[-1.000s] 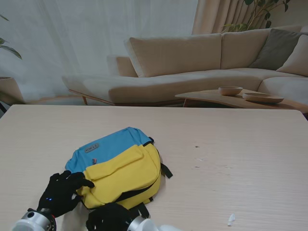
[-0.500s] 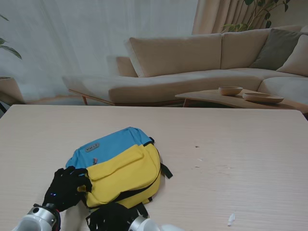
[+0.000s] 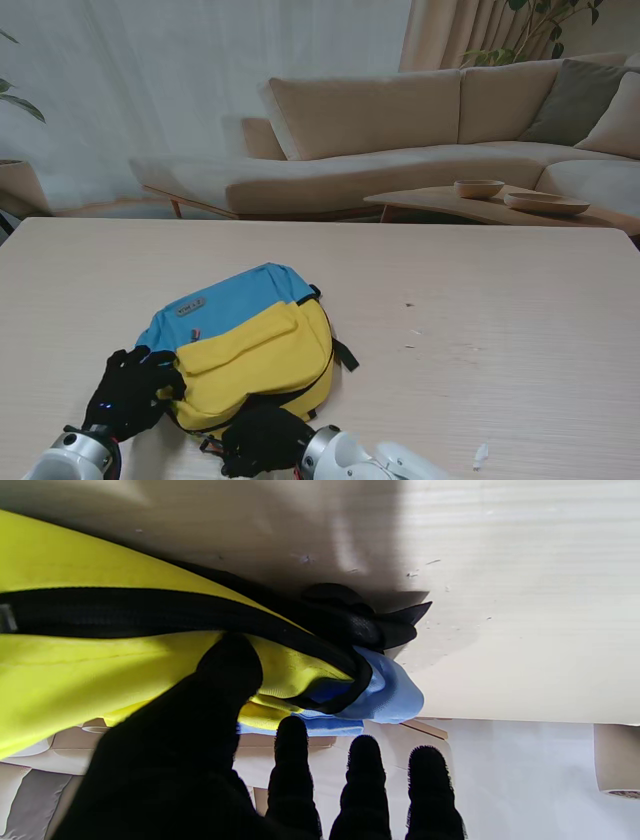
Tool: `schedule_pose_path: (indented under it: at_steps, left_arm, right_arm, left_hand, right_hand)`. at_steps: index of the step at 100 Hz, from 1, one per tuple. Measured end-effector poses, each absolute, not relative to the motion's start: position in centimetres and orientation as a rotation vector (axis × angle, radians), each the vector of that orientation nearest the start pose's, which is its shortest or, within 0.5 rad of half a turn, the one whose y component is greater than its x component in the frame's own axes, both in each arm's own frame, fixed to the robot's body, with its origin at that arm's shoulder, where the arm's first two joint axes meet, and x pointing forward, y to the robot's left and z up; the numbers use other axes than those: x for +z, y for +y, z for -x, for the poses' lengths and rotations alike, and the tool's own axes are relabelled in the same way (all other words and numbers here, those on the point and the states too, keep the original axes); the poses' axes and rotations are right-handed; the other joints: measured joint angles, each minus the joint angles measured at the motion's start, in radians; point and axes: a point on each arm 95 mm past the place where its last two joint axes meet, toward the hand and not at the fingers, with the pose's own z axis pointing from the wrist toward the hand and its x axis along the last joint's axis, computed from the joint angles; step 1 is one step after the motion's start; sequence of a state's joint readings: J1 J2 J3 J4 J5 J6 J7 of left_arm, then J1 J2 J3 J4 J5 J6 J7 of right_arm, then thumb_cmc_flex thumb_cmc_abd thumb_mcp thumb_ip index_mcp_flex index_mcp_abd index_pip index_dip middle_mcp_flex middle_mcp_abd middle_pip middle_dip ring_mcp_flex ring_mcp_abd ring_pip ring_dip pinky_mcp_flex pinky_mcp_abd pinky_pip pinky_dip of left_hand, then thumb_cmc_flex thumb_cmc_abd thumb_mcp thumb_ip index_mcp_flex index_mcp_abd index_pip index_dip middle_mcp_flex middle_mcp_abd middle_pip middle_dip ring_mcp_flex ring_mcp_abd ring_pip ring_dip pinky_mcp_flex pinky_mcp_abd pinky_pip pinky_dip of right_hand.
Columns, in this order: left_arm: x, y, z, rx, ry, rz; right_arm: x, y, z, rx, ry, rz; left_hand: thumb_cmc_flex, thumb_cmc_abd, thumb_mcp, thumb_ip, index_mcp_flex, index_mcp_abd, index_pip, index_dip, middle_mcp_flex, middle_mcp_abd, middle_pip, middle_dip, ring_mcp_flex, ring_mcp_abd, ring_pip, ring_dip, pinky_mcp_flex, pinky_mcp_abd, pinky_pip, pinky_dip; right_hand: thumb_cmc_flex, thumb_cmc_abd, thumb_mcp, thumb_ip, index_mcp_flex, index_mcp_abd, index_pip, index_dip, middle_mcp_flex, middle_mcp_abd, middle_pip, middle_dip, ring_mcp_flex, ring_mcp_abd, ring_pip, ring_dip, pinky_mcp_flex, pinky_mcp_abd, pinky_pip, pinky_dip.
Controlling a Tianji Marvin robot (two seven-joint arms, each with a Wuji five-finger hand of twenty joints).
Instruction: Pack books into the school bag then zip close the school bag
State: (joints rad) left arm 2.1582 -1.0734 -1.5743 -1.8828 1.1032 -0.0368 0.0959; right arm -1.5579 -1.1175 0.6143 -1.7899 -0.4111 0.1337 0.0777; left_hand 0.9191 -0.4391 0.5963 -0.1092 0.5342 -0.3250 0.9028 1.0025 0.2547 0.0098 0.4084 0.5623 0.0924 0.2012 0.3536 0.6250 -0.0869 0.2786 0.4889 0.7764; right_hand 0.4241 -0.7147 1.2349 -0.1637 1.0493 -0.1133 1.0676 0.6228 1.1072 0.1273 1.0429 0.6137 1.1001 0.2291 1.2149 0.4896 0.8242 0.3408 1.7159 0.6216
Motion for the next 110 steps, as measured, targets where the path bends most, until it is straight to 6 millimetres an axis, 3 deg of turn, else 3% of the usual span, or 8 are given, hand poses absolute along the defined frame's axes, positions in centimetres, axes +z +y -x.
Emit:
schedule_pose_path:
  at_steps: [11,44,110]
  left_arm:
    - [-35.0,8.4,-25.9,-1.245,1.489,1.293]
    - [-34.8,8.6,-25.8,-1.228,1.484,1.289]
    - [-34.6,10.9,-25.9,-1.187,1.439,1.277]
  right_arm:
    - [-35.0,19.9,-25.1,1.97,1.913,-1.816]
    - [-33.9,15.9,-26.6,2.016,1.891,-1.758]
    - [-33.8,7.2,-33.0,1.898,1.666,-1.792]
  left_hand:
    - [0.0,0.003,0.0,0.0,0.0,-0.007,0.0,0.009,0.0,-0.001,0.009,0.0,0.0,0.0,0.0,0.0,0.0,0.0,0.0,0.0]
    - [-0.001,0.005,0.0,0.0,0.0,-0.009,-0.001,0.012,0.0,-0.001,0.011,0.001,0.0,0.0,0.0,0.0,0.0,-0.001,-0.001,0.001]
    - [0.002,0.005,0.003,0.0,0.0,-0.038,-0.001,0.038,0.014,-0.001,0.017,0.002,0.0,0.0,0.0,0.0,0.0,-0.003,-0.001,0.011]
  right_hand:
    - [0.0,0.02,0.0,0.001,0.023,0.009,-0.003,0.036,0.012,0.003,0.001,0.011,0.011,0.0,0.012,0.0,0.01,0.006,0.009,-0.004]
    - [-0.007,0.034,-0.001,0.012,0.038,0.01,-0.016,0.05,0.02,0.005,0.001,0.013,0.014,0.0,0.013,-0.001,0.019,0.006,0.01,-0.006]
    - [-0.01,0.045,-0.022,0.009,0.053,-0.018,-0.033,0.091,0.02,0.005,0.001,0.033,0.01,0.0,0.012,-0.003,-0.015,0.006,0.01,-0.016]
